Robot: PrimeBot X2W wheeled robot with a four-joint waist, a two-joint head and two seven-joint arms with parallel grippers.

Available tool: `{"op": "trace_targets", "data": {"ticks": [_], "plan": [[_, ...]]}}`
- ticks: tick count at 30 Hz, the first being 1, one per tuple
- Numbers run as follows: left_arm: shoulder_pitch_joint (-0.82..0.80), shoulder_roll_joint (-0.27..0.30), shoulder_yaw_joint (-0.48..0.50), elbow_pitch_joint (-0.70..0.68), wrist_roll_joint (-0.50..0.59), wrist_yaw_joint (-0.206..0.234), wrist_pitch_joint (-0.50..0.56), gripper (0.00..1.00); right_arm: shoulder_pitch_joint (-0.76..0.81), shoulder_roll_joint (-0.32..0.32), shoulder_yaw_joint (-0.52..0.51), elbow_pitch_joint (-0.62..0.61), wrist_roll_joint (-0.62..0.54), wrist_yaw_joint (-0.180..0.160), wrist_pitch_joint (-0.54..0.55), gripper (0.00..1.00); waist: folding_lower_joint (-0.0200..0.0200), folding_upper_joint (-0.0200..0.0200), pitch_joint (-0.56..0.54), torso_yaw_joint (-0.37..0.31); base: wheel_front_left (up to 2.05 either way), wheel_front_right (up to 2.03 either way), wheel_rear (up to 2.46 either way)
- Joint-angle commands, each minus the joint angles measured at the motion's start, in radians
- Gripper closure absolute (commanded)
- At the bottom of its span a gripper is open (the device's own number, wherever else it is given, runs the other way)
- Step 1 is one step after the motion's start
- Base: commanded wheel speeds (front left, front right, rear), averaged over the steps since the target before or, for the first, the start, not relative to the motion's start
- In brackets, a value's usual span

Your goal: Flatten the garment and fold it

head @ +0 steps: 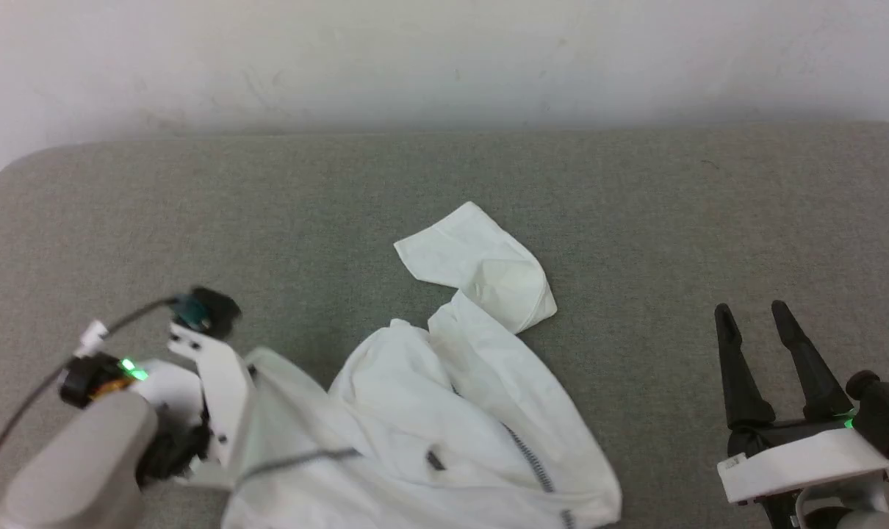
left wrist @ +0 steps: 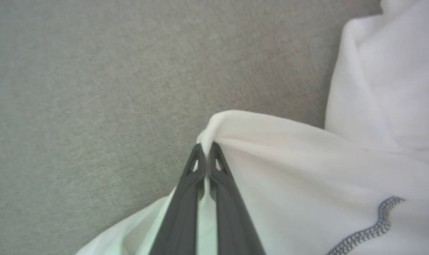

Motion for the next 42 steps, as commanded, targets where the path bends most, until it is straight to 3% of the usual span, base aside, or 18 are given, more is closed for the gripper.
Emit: {"op": "trace_targets", "data": {"ticks": [1, 8, 12, 18, 20, 21, 28, 34, 42], "plan": [[-0.039, 0.005, 0.043, 0.014, -0.005, 0.035, -0.039, 1.00, -0.006, 0.002, -0.004, 0.001, 0.002, -0.001, -0.005, 0.00, -0.0001, -0.0001, -0.006, -0.003, 0.00, 0.00, 0.00], [-0.040, -0.041, 0.221, 0.110, -0.105, 0.179, -0.192, 1.00, -0.004, 0.002, -0.002, 0.007, 0.013, -0.001, -0.012, 0.00, -0.0001, -0.0001, 0.018, -0.013, 0.00, 0.00, 0.00], [-0.014, -0.074, 0.280, 0.211, -0.159, 0.195, -0.264, 1.00, -0.019, 0.002, 0.012, 0.015, 0.014, -0.001, -0.015, 0.00, -0.0001, -0.0001, 0.037, -0.027, 0.00, 0.00, 0.00], [-0.002, -0.090, 0.278, 0.301, -0.152, 0.185, -0.323, 1.00, -0.026, 0.002, 0.014, 0.026, 0.009, -0.001, -0.017, 0.00, -0.0001, -0.0001, 0.043, -0.034, 0.00, 0.00, 0.00], [-0.002, -0.095, 0.276, 0.314, -0.148, 0.177, -0.345, 0.54, -0.027, 0.002, 0.015, 0.031, 0.009, -0.001, -0.016, 0.00, -0.0001, -0.0001, 0.040, -0.033, 0.00, 0.00, 0.00], [-0.003, -0.099, 0.282, 0.312, -0.150, 0.176, -0.368, 0.00, -0.025, 0.002, 0.014, 0.032, 0.009, -0.001, -0.016, 0.00, -0.0001, -0.0001, 0.038, -0.031, 0.00, 0.00, 0.00], [0.052, -0.112, 0.319, 0.226, -0.136, 0.214, -0.535, 0.00, -0.014, 0.002, 0.015, 0.038, 0.005, -0.001, -0.012, 0.00, -0.0001, -0.0001, -0.002, -0.017, 0.00, 0.00, 0.00], [0.180, -0.117, 0.356, 0.017, -0.106, 0.263, -0.722, 0.00, 0.003, 0.002, 0.020, 0.037, -0.002, -0.001, -0.002, 0.00, -0.0001, -0.0001, -0.029, 0.005, 0.00, 0.00, 0.00], [0.353, -0.173, 0.389, -0.246, -0.017, 0.292, -0.792, 0.00, -0.012, 0.002, 0.048, 0.073, -0.008, -0.001, 0.057, 0.00, -0.0001, -0.0001, -0.041, 0.048, 0.00, 0.00, 0.00]]}}
